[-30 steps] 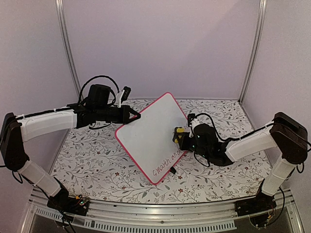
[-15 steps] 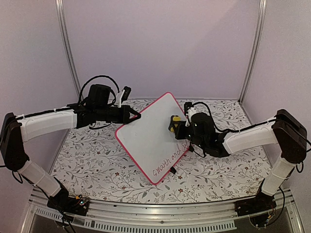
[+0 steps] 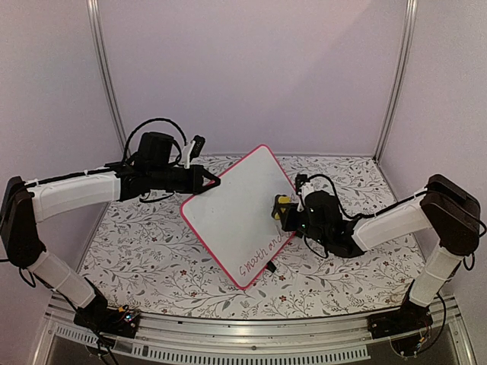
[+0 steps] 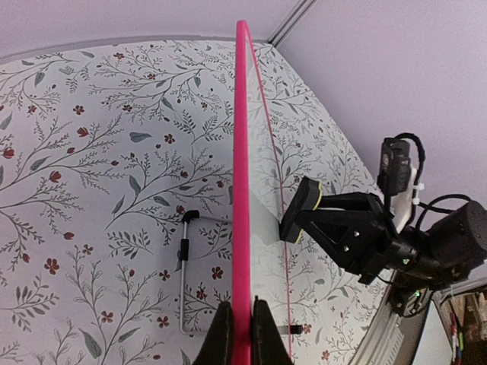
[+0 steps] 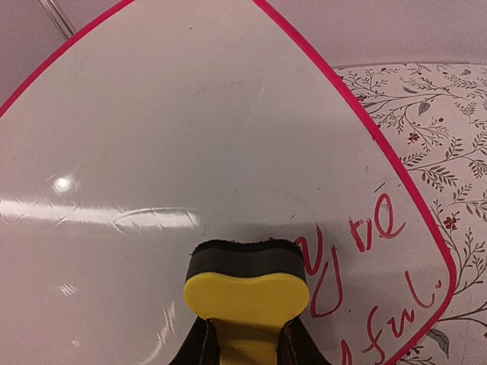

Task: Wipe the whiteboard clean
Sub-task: Erase the whiteboard at the center of the board.

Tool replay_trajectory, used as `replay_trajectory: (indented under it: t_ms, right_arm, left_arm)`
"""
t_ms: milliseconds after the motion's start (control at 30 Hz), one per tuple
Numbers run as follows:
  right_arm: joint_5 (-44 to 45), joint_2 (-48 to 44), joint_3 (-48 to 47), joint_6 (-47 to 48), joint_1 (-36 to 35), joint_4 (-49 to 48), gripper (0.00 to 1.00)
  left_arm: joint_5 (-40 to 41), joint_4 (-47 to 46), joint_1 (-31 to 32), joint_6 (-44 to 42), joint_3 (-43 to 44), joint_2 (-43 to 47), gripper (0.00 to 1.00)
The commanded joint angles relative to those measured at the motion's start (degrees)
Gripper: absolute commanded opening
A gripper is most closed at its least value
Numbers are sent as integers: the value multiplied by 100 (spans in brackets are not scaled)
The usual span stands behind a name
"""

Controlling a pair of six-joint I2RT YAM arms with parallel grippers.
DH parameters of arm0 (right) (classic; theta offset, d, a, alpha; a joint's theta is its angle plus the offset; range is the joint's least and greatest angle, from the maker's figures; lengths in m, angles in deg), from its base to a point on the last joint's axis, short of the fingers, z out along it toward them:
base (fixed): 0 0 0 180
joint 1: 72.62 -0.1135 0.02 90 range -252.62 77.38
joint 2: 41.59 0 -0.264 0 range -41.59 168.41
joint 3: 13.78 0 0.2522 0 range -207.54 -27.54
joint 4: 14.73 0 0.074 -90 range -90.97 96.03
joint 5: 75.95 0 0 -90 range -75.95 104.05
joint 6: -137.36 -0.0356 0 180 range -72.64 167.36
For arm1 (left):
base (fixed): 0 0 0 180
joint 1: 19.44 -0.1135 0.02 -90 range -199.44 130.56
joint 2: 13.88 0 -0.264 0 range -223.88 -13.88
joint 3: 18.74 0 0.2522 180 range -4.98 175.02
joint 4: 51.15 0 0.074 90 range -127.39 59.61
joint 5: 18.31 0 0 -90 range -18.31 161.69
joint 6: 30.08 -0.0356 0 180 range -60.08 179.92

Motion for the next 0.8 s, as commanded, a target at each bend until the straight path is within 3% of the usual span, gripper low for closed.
replay_trajectory:
  t_ms: [0,200,533,767]
  right_arm:
    - [-44,-60,426,-194,25,99,21]
    - [79,-109,342,-121,29,98,21]
    - [146,100,-646,319,121,371,21]
    - [163,143,-634,306,130,375,22]
  left_arm:
    - [346,314,144,-604,-86,-249,0]
    - [341,309,147,-601,-92,-253,0]
    - [393,332,153,-618,-92,-235,0]
    - [377,333,154,-616,-83,-235,0]
